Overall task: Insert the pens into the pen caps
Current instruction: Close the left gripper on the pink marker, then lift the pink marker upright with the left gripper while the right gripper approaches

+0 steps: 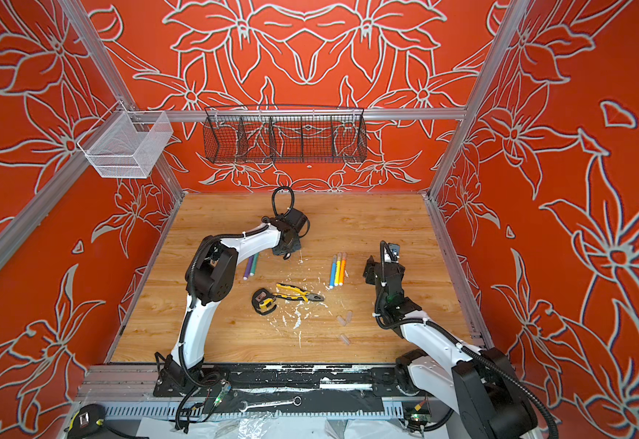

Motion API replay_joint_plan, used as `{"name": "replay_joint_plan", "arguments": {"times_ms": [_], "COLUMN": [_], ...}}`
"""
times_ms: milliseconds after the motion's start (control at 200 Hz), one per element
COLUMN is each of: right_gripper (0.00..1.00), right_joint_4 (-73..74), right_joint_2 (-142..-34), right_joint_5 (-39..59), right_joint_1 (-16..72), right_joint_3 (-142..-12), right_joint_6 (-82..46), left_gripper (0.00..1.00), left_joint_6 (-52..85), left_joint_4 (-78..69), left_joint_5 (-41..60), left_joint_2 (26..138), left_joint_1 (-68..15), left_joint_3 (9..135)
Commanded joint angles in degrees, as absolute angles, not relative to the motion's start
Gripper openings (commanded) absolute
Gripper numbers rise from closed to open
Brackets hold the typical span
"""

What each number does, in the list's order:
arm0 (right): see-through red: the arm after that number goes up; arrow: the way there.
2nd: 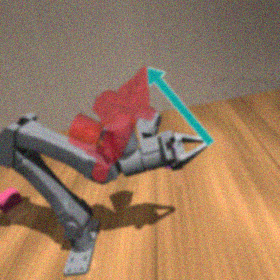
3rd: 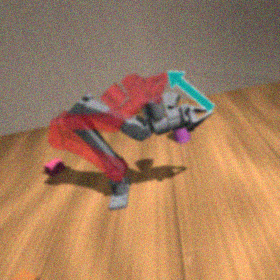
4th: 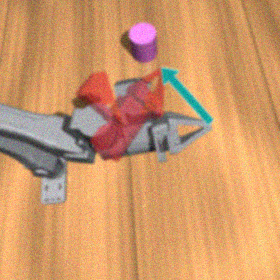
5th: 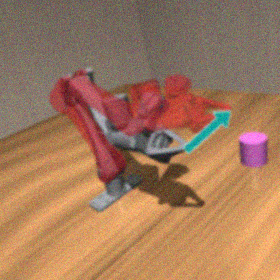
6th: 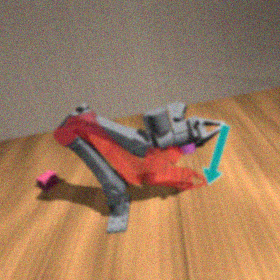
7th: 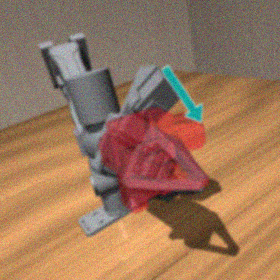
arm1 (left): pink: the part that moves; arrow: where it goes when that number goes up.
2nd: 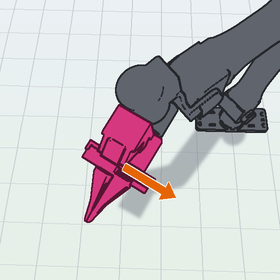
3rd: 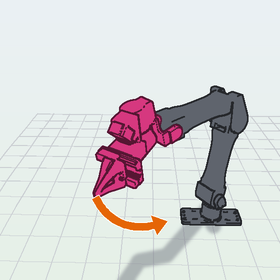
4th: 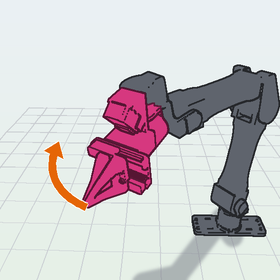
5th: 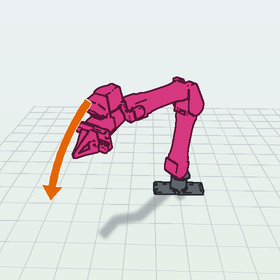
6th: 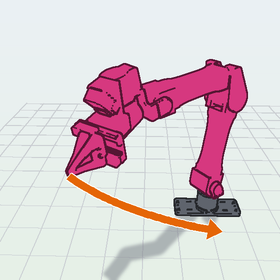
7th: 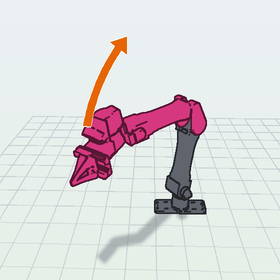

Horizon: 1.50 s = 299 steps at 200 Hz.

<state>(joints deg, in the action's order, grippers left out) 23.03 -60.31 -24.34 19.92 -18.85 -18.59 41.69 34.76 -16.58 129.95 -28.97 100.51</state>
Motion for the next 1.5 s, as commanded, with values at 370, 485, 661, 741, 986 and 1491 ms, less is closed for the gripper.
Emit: {"name": "replay_joint_plan", "arguments": {"times_ms": [370, 485, 661, 741, 986, 1491], "right_gripper": [0.74, 0.74, 0.73, 0.74, 0.78, 0.78], "right_joint_4": [23.5, 23.7, 22.8, 22.8, 22.3, 27.2], "right_joint_2": [-60.2, -60.3, -62.0, -61.6, -57.3, -40.7], "right_joint_5": [-24.0, -24.3, -24.2, -24.3, -22.4, 19.2], "right_joint_1": [19.7, 19.7, 19.7, 19.7, 19.7, 27.9], "right_joint_3": [-19.5, -19.4, -20.9, -20.6, -18.9, -25.4], "right_joint_6": [-18.9, -19.0, -18.9, -19.0, -18.8, -30.5], "left_gripper": [0.0, 0.0, 0.0, 0.0, 0.0, 0.0], "left_joint_6": [34.3, 30.0, 20.8, 16.9, 5.6, 1.8], "left_joint_4": [22.2, 14.4, -0.5, -5.6, -23.1, -35.4], "left_joint_5": [-10.5, -11.9, -14.7, -11.9, 5.0, 22.9], "left_joint_2": [117.3, 104.3, 87.1, 82.7, 73.4, 68.3], "left_joint_1": [-29.0, -31.0, -35.6, -36.6, -37.8, -38.3], "left_joint_3": [84.9, 75.4, 60.7, 56.5, 43.7, 35.7]}}
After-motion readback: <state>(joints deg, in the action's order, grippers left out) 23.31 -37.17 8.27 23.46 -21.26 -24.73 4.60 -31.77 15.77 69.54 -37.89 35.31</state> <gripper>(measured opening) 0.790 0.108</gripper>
